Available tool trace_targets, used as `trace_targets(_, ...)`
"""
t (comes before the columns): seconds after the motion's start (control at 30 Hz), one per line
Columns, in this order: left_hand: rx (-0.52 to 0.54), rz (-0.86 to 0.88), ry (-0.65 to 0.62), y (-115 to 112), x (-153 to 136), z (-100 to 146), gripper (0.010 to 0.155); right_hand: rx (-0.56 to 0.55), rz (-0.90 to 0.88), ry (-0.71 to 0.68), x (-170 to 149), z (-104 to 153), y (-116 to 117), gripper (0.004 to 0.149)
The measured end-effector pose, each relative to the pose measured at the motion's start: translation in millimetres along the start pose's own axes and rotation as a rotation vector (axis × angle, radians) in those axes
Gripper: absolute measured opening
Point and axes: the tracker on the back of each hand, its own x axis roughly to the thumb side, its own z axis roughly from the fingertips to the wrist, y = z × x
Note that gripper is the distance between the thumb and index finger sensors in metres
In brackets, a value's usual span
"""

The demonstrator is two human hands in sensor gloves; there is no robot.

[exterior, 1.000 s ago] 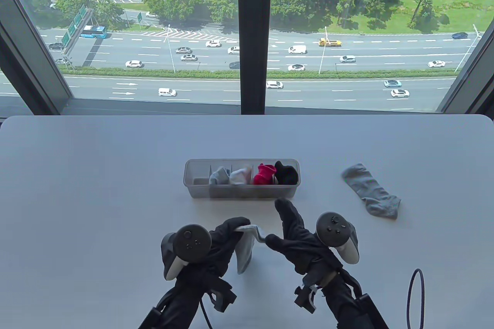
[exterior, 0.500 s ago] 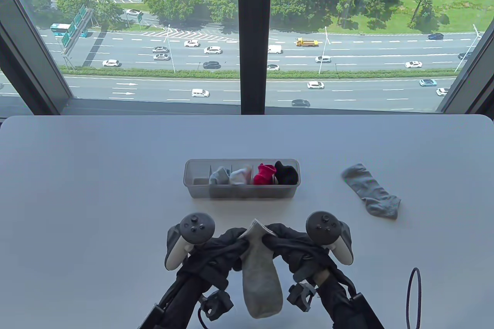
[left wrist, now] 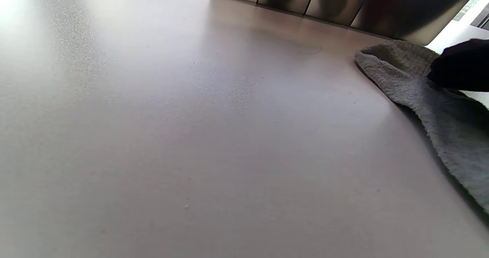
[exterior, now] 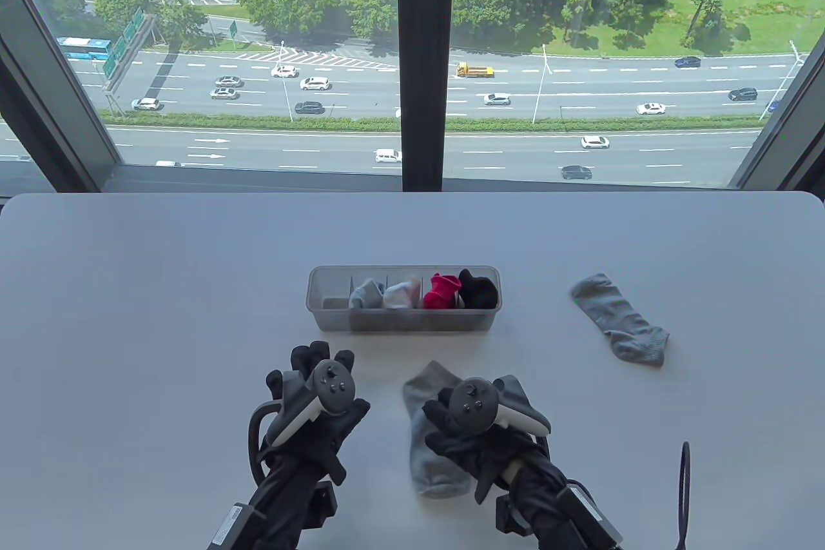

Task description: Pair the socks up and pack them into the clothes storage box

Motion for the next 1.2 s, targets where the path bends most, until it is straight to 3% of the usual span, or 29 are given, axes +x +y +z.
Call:
trace_targets(0.1, 0.02, 0.006, -0.016, 3, 3, 1, 0.071, -0.27, -0.08, 0.115, -21, 13, -42, 0.064)
trace_targets(0.17, 0.025, 0.013, -0.034, 5, 5, 2, 0.071, -0.34, -0.052, 0.296, -46, 19, -69, 0.065)
trace_targets(0.27, 0.031, 0.024, -0.062, 8, 7, 4, 0.071, -0.321, -0.004, 0.552, -88, 26, -103, 0.069)
trace_targets(0.37, 0.038, 0.053, -0.094, 13, 9, 5, 0.07, -0.302, -0.134, 0.765, -135, 36, -125, 0.073)
trace_targets(0.43, 0.041, 0.066, -0.106, 14, 10, 5, 0.069, -0.309, -0.196, 0.829, -155, 40, -129, 0.075)
trace_targets(0.63, 0.034, 0.076, -0.123, 15, 10, 4, 0.069, -0.211, -0.118, 0.972, -196, 39, -128, 0.077)
trace_targets(0.7, 0.03, 0.067, -0.134, 14, 12, 5, 0.069, -0.217, -0.113, 0.982, -197, 38, -124, 0.075)
trace_targets(0.77, 0.029, 0.058, -0.151, 14, 15, 6, 0.069, -0.288, 0.042, 0.99, -193, 40, -125, 0.07)
trace_targets(0.83, 0.033, 0.043, -0.169, 13, 19, 7, 0.069, -0.329, 0.148, 0.963, -188, 42, -125, 0.061)
trace_targets(0.87, 0.032, 0.036, -0.176, 12, 21, 7, 0.068, -0.359, 0.182, 0.957, -185, 43, -124, 0.046)
trace_targets(0.9, 0.03, 0.027, -0.187, 12, 22, 8, 0.069, -0.375, 0.191, 0.933, -183, 45, -122, 0.042)
trace_targets(1.0, 0.038, 0.023, -0.22, 11, 25, 11, 0.069, -0.362, 0.149, 0.803, -169, 51, -119, 0.041)
trace_targets(1.07, 0.046, 0.034, -0.26, 12, 27, 14, 0.07, -0.422, 0.153, 0.662, -142, 58, -129, 0.041)
trace_targets(1.2, 0.109, 0.1, -0.405, 20, 36, 22, 0.077, -0.411, 0.121, 0.333, -62, 72, -147, 0.041)
